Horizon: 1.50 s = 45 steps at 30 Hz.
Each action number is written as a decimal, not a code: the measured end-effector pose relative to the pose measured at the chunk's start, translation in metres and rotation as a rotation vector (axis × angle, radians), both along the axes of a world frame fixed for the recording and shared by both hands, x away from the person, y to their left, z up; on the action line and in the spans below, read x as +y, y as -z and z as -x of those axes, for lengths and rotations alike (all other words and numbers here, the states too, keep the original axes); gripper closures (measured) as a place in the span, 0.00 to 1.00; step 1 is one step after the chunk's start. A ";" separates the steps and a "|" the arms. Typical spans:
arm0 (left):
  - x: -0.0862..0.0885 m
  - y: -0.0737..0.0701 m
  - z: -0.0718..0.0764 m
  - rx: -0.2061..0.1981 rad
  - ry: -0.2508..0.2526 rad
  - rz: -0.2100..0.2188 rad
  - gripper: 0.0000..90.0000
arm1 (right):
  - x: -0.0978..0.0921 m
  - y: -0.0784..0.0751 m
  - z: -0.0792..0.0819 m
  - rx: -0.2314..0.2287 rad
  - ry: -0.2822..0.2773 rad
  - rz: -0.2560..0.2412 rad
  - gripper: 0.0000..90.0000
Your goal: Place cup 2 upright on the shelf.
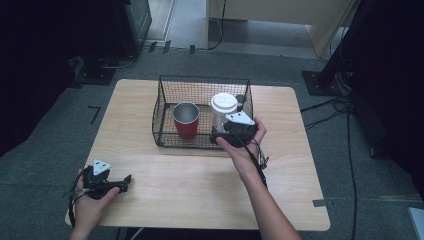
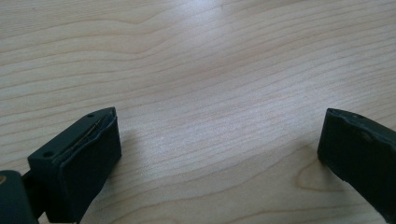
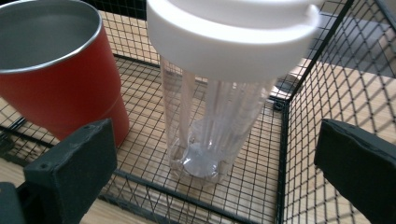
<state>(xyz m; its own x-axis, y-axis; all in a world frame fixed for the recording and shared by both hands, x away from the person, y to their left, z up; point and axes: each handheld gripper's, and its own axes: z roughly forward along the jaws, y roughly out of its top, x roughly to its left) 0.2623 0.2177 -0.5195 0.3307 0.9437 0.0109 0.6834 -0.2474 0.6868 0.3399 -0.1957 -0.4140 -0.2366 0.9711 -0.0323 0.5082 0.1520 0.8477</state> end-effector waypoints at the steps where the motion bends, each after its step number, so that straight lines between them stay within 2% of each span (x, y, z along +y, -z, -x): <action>1: 0.000 0.000 0.000 0.000 0.000 0.000 0.00 | -0.002 0.000 0.002 -0.003 -0.001 -0.004 0.00; 9: 0.000 0.000 0.000 -0.001 0.000 0.000 0.00 | -0.016 -0.004 0.020 -0.031 -0.008 -0.012 0.00; 19: 0.000 0.000 0.000 -0.001 -0.001 0.002 0.00 | -0.038 -0.002 0.037 -0.053 0.014 -0.012 0.00; 30: 0.000 0.000 0.000 -0.001 0.000 0.001 0.00 | -0.067 0.008 0.047 -0.047 0.060 -0.018 0.00; 45: 0.000 0.000 0.000 -0.002 0.000 0.001 0.00 | -0.107 0.033 0.059 -0.018 0.129 -0.018 0.00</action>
